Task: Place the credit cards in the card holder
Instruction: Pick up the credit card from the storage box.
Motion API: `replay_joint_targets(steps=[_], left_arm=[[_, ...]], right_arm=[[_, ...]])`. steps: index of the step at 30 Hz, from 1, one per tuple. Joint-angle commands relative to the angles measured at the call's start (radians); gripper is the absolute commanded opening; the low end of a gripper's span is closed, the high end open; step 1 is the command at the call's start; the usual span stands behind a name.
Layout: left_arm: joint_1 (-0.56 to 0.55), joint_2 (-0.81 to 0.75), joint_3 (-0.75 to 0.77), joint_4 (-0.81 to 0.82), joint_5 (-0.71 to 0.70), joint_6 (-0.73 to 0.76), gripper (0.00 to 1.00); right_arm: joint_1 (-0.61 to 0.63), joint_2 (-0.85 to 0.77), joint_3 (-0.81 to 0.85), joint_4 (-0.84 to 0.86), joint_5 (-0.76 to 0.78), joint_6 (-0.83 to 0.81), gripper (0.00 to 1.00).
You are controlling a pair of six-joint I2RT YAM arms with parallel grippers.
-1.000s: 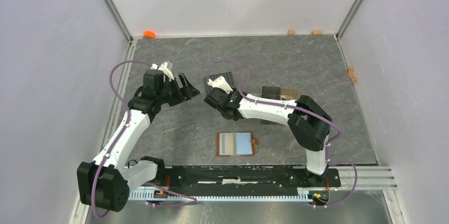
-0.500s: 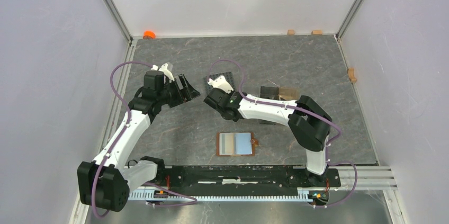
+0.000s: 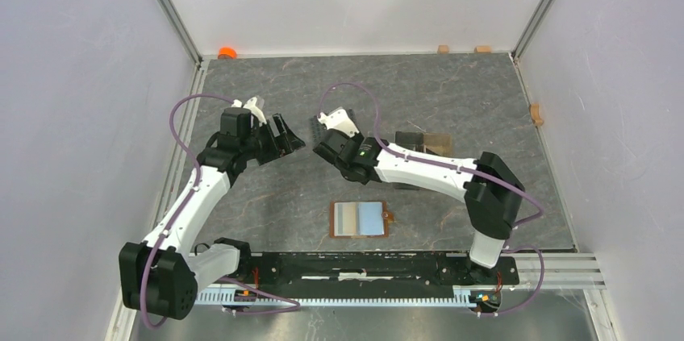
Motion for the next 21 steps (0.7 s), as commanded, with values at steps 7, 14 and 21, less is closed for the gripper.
replay_joint_targets(steps=[7, 14, 21], left_arm=[[0.0, 0.013, -0.02, 0.013, 0.059, 0.058, 0.82], [-0.143, -0.01, -0.107, 0.017, 0.063, 0.035, 0.79], [-0.338, -0.023, -0.254, 0.108, 0.055, -0.077, 0.78]], right_arm=[[-0.014, -0.231, -0.012, 0.057, -0.035, -0.007, 0.0], [-0.12, -0.515, -0.268, 0.249, -0.508, 0.075, 0.0], [-0.141, -0.71, -0.684, 0.574, -0.87, 0.386, 0.0]])
